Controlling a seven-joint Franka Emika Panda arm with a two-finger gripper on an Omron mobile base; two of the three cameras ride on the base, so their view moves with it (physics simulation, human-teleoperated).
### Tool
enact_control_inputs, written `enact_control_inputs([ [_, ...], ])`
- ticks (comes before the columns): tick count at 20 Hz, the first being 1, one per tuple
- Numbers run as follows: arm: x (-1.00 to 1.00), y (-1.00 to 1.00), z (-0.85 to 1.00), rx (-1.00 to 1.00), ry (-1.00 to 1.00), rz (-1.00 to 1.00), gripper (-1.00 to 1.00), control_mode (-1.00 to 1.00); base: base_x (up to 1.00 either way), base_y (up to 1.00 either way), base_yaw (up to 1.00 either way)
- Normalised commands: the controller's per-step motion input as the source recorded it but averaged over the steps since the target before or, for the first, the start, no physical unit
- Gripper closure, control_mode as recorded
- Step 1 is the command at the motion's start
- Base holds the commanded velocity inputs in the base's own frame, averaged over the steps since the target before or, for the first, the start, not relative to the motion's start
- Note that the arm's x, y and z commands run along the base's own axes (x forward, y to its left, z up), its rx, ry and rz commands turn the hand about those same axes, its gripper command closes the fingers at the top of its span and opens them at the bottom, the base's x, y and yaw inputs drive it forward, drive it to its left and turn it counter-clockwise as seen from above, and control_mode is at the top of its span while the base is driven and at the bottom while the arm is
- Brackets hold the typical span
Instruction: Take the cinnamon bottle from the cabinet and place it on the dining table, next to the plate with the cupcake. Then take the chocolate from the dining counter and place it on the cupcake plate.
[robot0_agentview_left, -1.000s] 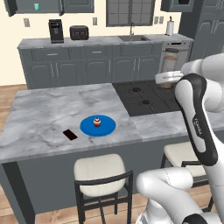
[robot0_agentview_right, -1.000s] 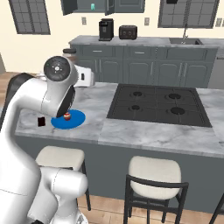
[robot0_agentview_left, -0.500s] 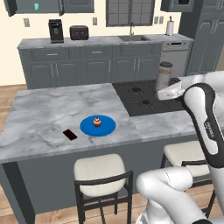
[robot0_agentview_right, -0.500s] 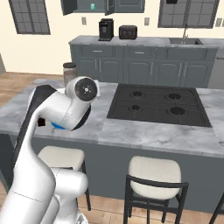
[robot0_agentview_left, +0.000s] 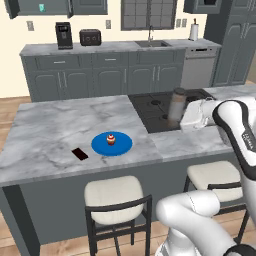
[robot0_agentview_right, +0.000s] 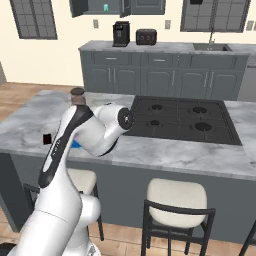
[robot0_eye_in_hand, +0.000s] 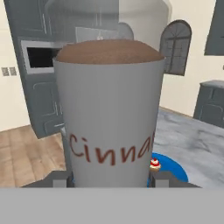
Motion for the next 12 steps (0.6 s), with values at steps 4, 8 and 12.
enact_control_inputs([
  [4,0.27,0.06,-0.4,0.0,0.21,0.14,1.0,-1.0,0.0,0.0,0.0],
  [8,0.27,0.08,-0.49,-0.09,0.07,0.06,1.0,-1.0,0.0,0.0,0.0],
  [12,0.17,0.01,-0.43,-0.06,-0.07,0.0,1.0,-1.0,0.0,0.0,0.0],
])
